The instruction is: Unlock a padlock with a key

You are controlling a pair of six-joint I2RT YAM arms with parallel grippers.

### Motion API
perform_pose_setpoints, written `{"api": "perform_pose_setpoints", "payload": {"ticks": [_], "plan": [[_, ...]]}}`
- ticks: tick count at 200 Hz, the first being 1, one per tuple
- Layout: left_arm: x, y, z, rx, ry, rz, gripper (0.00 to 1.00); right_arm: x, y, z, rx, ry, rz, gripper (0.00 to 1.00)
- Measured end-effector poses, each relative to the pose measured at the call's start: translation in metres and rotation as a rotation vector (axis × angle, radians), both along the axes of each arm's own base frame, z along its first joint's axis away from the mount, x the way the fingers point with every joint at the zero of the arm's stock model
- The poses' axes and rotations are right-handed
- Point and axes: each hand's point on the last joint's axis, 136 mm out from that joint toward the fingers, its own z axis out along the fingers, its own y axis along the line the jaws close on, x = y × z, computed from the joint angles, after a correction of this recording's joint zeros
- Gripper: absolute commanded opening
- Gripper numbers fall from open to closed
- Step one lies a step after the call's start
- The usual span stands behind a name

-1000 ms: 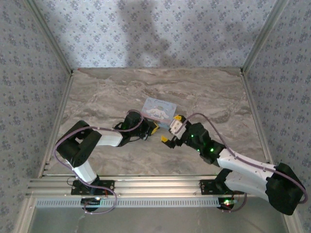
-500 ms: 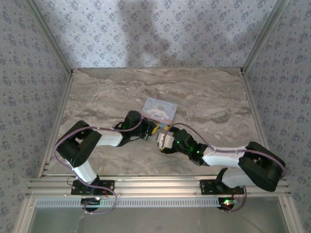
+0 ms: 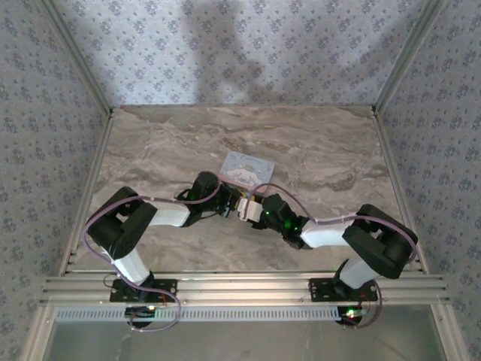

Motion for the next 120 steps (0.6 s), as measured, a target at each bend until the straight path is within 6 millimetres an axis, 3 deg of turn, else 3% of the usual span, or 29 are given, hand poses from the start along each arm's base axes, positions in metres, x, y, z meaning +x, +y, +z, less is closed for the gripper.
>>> {"api": "perform_pose_setpoints", "payload": {"ticks": [120], "plan": [[0.0, 0.0, 0.0, -0.002, 0.001, -0.002, 0.0, 0.016, 0.002, -0.006, 0.003, -0.021, -0.067, 0.19]]}}
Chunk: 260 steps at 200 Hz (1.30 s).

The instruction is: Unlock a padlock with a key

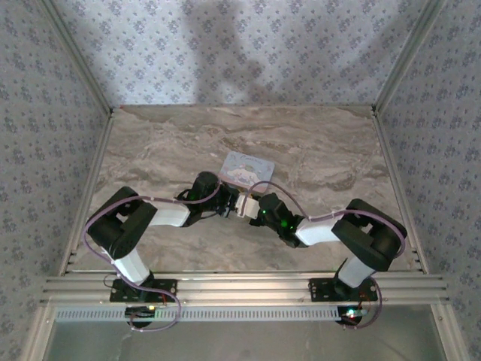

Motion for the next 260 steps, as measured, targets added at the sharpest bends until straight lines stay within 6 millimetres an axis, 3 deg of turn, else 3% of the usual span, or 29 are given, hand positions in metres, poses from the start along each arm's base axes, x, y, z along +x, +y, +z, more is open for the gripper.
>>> {"api": "perform_pose_setpoints", "payload": {"ticks": [81, 159, 238, 260], "plan": [[0.003, 0.0012, 0.0002, 0.006, -0.005, 0.014, 0.0, 0.0036, 0.0006, -0.0018, 0.013, 0.003, -0.021, 0.0], [0.0035, 0.0008, 0.0008, 0.005, -0.006, 0.014, 0.0, 0.0038, 0.0007, -0.0007, 0.102, 0.066, -0.079, 0.0], [0.002, -0.0014, 0.0014, 0.002, -0.006, 0.006, 0.0, 0.0001, -0.0004, 0.0002, 0.292, 0.251, -0.21, 0.0], [0.0012, -0.002, 0.0008, 0.004, -0.006, 0.002, 0.14, -0.0011, -0.0005, 0.0007, 0.359, 0.32, -0.253, 0.0]]}}
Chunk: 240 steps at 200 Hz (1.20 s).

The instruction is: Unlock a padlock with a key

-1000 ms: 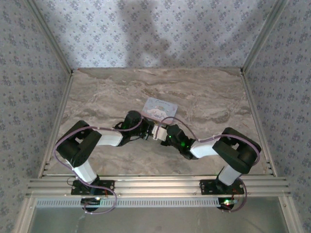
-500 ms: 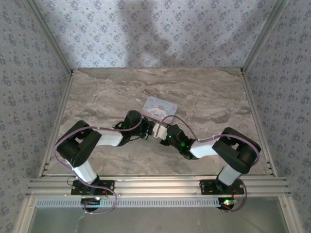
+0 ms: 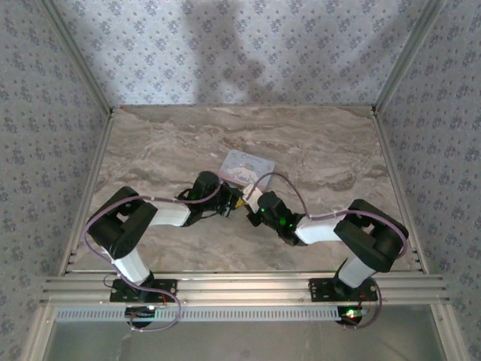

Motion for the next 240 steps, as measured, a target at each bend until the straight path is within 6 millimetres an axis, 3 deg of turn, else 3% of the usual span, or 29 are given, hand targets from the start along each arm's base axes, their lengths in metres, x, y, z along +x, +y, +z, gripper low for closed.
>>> {"api": "perform_pose_setpoints", "payload": {"ticks": [55, 94, 180, 220, 240], "plan": [[-0.004, -0.003, 0.0, 0.027, -0.028, -0.045, 0.44, -0.003, 0.003, 0.004, 0.189, 0.149, -0.095, 0.0], [-0.008, 0.007, 0.002, 0.082, -0.041, -0.06, 0.6, -0.004, 0.003, 0.006, 0.296, 0.229, -0.148, 0.0], [0.009, 0.069, 0.047, 0.259, -0.198, -0.029, 0.75, -0.01, -0.002, 0.005, 0.58, 0.449, -0.244, 0.0], [0.039, 0.101, 0.068, 0.4, -0.273, -0.054, 0.77, -0.013, -0.003, 0.002, 0.677, 0.532, -0.285, 0.0], [0.06, 0.107, 0.081, 0.47, -0.327, -0.098, 0.78, -0.014, -0.003, -0.002, 0.71, 0.57, -0.304, 0.0]]}}
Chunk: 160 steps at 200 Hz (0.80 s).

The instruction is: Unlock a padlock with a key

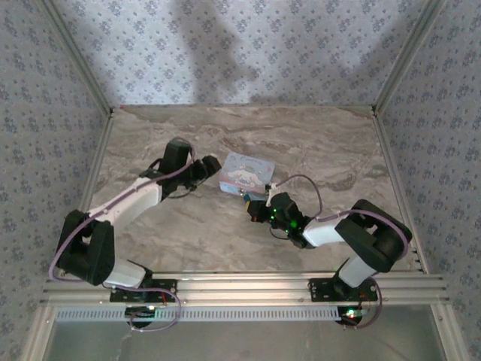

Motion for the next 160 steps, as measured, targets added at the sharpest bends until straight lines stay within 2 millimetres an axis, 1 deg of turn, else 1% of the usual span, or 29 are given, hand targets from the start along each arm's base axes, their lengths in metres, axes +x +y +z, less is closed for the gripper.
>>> {"api": "perform_pose_setpoints", "payload": {"ticks": [21, 36, 55, 71, 88, 112, 125, 160], "plan": [[0.022, -0.005, 0.007, 0.079, -0.034, -0.074, 0.78, -0.001, 0.0, -0.003, 0.031, 0.031, -0.009, 0.01], [0.037, -0.012, 0.005, 0.128, -0.04, -0.127, 0.78, -0.002, 0.002, -0.004, 0.046, 0.046, -0.01, 0.04], [0.054, -0.022, -0.004, 0.175, -0.031, -0.195, 0.78, -0.002, 0.002, -0.005, 0.058, 0.059, -0.011, 0.05], [0.067, -0.029, -0.017, 0.204, -0.014, -0.241, 0.79, -0.002, 0.002, -0.005, 0.06, 0.061, -0.01, 0.05], [0.072, -0.033, -0.032, 0.222, 0.012, -0.266, 0.79, -0.002, 0.002, -0.005, 0.061, 0.063, -0.009, 0.05], [0.074, -0.037, -0.05, 0.221, 0.055, -0.289, 0.8, -0.002, 0.002, -0.005, 0.061, 0.064, -0.009, 0.05], [0.075, -0.04, -0.054, 0.218, 0.064, -0.296, 0.8, -0.002, 0.002, -0.005, 0.061, 0.064, -0.008, 0.06], [0.079, -0.048, -0.062, 0.211, 0.073, -0.311, 0.8, -0.005, 0.0, -0.009, 0.055, 0.075, -0.006, 0.16]]}}
